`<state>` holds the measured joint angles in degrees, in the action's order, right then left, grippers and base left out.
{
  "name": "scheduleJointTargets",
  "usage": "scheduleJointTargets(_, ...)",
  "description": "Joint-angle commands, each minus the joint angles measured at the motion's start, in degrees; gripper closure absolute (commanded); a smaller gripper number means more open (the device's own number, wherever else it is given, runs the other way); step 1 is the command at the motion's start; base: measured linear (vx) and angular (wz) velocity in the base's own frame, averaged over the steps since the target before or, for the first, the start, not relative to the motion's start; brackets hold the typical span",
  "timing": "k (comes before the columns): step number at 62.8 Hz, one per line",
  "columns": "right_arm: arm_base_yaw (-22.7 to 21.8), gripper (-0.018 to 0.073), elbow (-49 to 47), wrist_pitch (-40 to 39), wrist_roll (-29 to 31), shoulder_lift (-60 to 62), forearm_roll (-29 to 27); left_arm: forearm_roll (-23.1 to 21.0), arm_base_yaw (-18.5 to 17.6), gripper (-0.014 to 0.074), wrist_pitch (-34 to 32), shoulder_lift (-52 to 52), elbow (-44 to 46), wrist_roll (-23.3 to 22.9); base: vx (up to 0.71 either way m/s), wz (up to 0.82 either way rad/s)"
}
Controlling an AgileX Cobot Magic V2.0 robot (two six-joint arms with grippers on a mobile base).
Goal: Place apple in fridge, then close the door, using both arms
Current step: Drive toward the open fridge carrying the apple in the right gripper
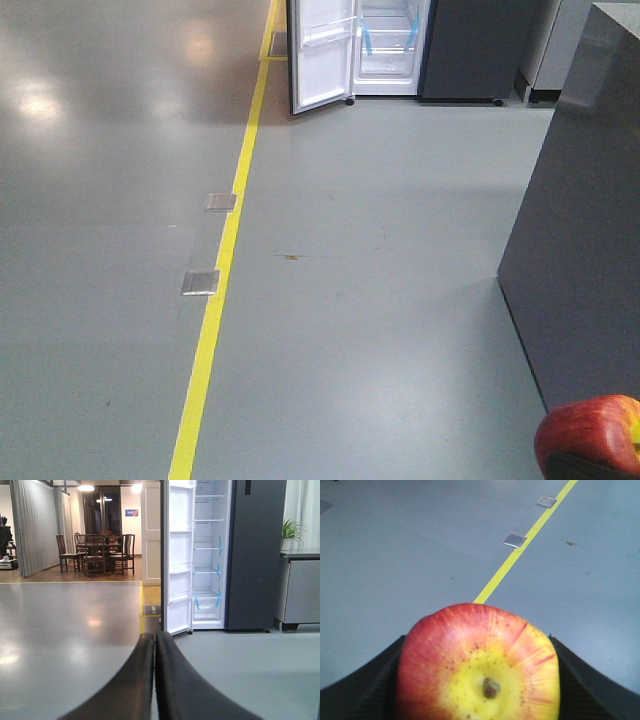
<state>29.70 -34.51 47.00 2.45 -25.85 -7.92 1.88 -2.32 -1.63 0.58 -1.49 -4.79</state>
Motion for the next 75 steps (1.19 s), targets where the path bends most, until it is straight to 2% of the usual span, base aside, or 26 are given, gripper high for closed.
scheduleJointTargets(1,0.2,0.0204,-1.7,-4.2,0.5,-0.3,-0.3,-0.5,0.1,0.0603,-4.3,0.9,-1.2,-0.3,0.28,-0.04)
scheduleJointTargets(75,0.2,0.0204,-1.7,-4.2,0.5,-0.3,-0.3,-0.5,0.1,0.0603,-4.3,0.9,-1.2,-0.3,0.32,-0.02)
